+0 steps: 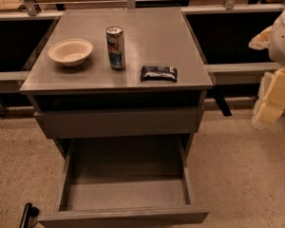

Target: Place redbull can into middle drawer

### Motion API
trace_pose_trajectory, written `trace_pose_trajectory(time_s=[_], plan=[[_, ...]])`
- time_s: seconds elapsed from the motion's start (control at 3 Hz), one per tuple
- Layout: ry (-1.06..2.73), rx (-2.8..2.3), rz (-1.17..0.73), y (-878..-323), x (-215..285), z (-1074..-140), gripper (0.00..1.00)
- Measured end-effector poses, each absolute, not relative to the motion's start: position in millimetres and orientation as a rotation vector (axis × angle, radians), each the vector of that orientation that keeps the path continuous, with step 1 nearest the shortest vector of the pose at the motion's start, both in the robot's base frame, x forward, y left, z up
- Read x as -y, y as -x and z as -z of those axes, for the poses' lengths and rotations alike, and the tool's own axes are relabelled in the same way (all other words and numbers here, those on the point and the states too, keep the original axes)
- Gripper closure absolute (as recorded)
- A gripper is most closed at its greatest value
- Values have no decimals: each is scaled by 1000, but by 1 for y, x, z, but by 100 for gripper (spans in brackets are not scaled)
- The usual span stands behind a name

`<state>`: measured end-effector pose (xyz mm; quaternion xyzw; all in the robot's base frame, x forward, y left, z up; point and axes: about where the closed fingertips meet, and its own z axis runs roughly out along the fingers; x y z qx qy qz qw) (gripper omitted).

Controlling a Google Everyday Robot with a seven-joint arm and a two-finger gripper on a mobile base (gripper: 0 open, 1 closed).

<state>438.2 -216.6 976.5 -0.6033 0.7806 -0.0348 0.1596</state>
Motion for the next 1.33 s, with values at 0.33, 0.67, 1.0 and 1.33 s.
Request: trace_pose_trajectory(time_s=[0.33,0.67,1.0,1.33], plan=[[1728,-2216,88,-441,213,-977,0],[1758,-2119,10,-460,189,-980,0],[1787,-1953,-41,-519,127,-996,0],[1768,-1769,-90,-593,51,-1023,0]])
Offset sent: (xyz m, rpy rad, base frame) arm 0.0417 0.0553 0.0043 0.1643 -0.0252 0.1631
